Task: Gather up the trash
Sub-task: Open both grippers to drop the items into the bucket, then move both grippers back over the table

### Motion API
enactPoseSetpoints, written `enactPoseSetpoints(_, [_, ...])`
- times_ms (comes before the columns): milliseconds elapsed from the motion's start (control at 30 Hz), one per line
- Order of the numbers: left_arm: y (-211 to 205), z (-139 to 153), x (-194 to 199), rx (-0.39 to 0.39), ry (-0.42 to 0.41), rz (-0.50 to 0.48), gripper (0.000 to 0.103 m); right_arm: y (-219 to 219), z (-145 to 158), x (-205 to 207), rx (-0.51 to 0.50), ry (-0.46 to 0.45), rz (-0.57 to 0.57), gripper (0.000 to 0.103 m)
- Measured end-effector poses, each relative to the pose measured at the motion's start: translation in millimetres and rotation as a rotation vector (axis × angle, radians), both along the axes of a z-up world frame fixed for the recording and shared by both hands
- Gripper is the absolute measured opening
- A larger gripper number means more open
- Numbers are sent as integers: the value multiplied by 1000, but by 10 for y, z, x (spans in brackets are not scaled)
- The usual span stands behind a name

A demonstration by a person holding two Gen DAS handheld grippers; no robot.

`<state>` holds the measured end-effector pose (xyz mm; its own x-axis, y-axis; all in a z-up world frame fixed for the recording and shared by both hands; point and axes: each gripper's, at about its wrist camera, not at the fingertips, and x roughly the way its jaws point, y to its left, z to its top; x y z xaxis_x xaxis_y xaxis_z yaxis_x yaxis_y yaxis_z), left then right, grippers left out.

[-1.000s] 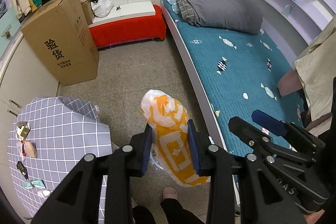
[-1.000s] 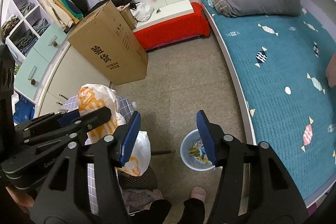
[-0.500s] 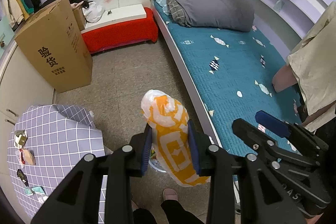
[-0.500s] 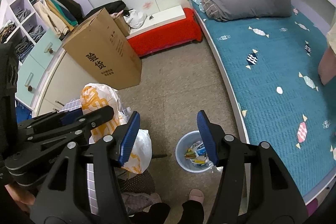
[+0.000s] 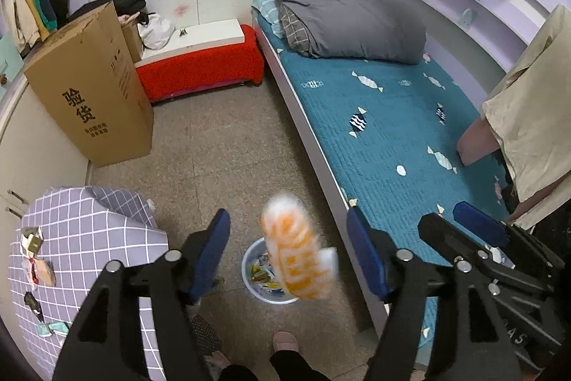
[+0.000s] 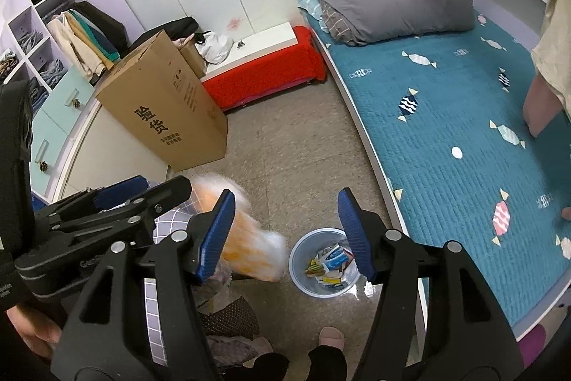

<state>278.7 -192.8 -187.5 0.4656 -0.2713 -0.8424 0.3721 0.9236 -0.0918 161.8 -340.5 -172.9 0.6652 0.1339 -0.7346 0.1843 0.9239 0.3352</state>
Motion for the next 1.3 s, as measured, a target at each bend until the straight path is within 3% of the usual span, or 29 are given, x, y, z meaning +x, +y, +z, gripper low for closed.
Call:
enactPoseSetpoints(400, [356,151,-130,-15,-25,58,69,283,93,-22,-9,-16,52,60])
enactPoseSetpoints(700, [964,250,-296,-45,-24,191,69,819,196,31,-20,-35,187,60])
enactPoseSetpoints(1033, [2209,278,-566,-66,-17,411,69,1937,185,170,-23,-21,410,60])
enactPoseSetpoints(1300, [3248,117,-716,-80,33,551,69,2946,63,234,-12,13,546,61])
